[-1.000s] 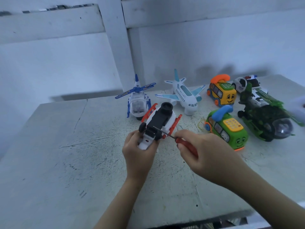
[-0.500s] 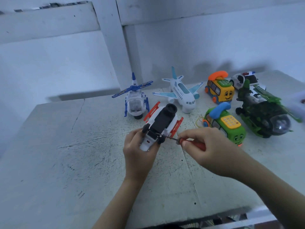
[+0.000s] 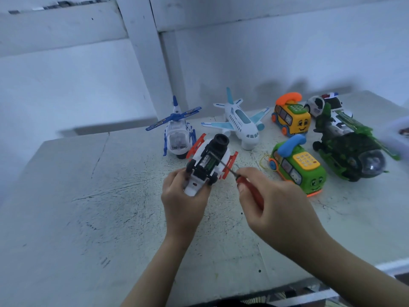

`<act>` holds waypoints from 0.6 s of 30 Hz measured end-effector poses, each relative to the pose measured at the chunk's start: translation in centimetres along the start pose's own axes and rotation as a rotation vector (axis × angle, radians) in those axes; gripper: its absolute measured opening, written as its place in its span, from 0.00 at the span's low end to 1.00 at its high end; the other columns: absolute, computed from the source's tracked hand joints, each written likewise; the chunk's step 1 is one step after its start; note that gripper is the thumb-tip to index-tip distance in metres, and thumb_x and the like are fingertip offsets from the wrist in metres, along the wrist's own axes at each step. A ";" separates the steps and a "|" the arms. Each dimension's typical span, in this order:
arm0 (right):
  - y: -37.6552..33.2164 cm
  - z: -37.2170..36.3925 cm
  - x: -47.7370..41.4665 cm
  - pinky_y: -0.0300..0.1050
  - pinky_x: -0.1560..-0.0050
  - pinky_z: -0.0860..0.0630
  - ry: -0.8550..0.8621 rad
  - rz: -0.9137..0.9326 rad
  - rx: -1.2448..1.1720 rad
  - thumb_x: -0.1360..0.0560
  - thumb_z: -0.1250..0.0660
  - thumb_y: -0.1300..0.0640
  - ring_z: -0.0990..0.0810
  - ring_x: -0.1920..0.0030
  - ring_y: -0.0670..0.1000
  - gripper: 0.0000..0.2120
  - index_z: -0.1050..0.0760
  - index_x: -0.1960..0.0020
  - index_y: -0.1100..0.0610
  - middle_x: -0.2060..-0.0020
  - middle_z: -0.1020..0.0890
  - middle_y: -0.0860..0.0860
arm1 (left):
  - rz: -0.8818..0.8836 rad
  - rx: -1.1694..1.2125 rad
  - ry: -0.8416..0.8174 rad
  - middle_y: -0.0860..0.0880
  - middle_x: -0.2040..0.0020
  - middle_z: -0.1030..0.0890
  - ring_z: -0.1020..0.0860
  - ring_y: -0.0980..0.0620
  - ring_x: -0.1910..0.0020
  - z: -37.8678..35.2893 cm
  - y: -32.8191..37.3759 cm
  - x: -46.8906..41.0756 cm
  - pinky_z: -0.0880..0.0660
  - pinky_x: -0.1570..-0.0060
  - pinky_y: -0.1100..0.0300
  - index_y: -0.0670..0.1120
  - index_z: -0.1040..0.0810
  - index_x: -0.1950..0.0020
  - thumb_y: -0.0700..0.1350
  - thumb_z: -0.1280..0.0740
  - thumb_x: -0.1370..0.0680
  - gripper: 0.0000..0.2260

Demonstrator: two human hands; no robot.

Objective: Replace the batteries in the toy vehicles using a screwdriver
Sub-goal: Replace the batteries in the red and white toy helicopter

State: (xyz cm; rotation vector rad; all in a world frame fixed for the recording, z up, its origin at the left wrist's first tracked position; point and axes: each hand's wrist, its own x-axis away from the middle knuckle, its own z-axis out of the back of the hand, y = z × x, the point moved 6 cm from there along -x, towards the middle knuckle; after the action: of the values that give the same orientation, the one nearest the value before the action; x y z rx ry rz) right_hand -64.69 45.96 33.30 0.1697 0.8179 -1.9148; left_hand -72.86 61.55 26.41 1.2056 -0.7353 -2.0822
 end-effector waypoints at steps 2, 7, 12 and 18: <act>0.7 0.6 -0.5 0.44 0.82 0.33 0.028 -0.022 0.011 0.25 0.45 0.51 0.34 0.81 0.44 0.13 0.24 0.48 0.53 0.79 0.30 0.45 | -0.025 -0.012 -0.026 0.51 0.57 0.22 0.24 0.49 0.60 0.1 -0.1 -0.1 0.32 0.59 0.77 0.39 0.19 0.52 0.41 0.20 0.34 0.15; 3.6 1.6 -2.4 0.43 0.79 0.33 0.089 -0.119 0.075 0.23 0.38 0.57 0.32 0.78 0.43 0.09 0.22 0.47 0.56 0.78 0.29 0.45 | -0.108 -0.077 -0.122 0.49 0.55 0.17 0.23 0.52 0.60 0.4 0.1 -0.6 0.32 0.64 0.72 0.41 0.18 0.46 0.45 0.21 0.33 0.18; 5.1 1.7 -3.0 0.39 0.79 0.31 0.083 -0.131 0.047 0.24 0.41 0.53 0.31 0.79 0.44 0.13 0.23 0.44 0.56 0.75 0.25 0.46 | -0.139 -0.075 -0.158 0.49 0.56 0.17 0.23 0.53 0.62 0.5 0.4 -1.4 0.30 0.66 0.74 0.40 0.17 0.47 0.43 0.20 0.34 0.18; 6.0 0.7 -2.9 0.33 0.67 0.29 0.040 -0.172 -0.085 0.23 0.35 0.55 0.23 0.63 0.42 0.06 0.21 0.48 0.52 0.71 0.21 0.44 | -0.064 0.016 -0.185 0.55 0.57 0.19 0.22 0.57 0.64 0.9 0.6 -2.5 0.26 0.67 0.70 0.43 0.16 0.49 0.52 0.22 0.37 0.21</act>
State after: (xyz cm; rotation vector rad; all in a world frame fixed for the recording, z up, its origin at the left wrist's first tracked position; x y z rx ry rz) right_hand -58.09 46.17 32.37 0.0886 0.9657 -2.0382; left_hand -72.50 63.09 28.59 1.0670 -0.8070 -2.2666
